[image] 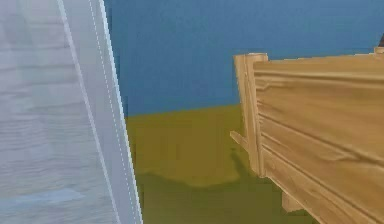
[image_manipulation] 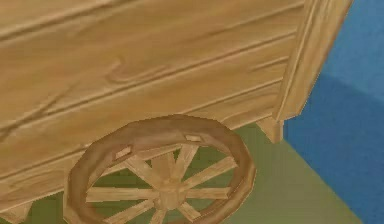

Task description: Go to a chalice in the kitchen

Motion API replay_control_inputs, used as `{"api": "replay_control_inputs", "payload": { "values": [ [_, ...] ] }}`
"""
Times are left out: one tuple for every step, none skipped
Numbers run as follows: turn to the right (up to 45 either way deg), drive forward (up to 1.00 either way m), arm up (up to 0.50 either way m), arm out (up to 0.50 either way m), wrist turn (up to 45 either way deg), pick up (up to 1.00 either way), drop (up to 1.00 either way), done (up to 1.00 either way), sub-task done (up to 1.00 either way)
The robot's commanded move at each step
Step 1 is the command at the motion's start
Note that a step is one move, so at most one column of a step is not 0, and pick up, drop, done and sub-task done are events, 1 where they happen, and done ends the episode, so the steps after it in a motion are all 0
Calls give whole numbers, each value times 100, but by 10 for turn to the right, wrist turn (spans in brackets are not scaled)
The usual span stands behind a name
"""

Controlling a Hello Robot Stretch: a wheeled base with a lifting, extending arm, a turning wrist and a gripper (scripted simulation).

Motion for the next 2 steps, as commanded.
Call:
{"api": "replay_control_inputs", "payload": {
  "values": [
    [-60, 0, 0, 0, 0, 0, 0, 0, 0],
    [0, 100, 0, 0, 0, 0, 0, 0, 0]
  ]
}}
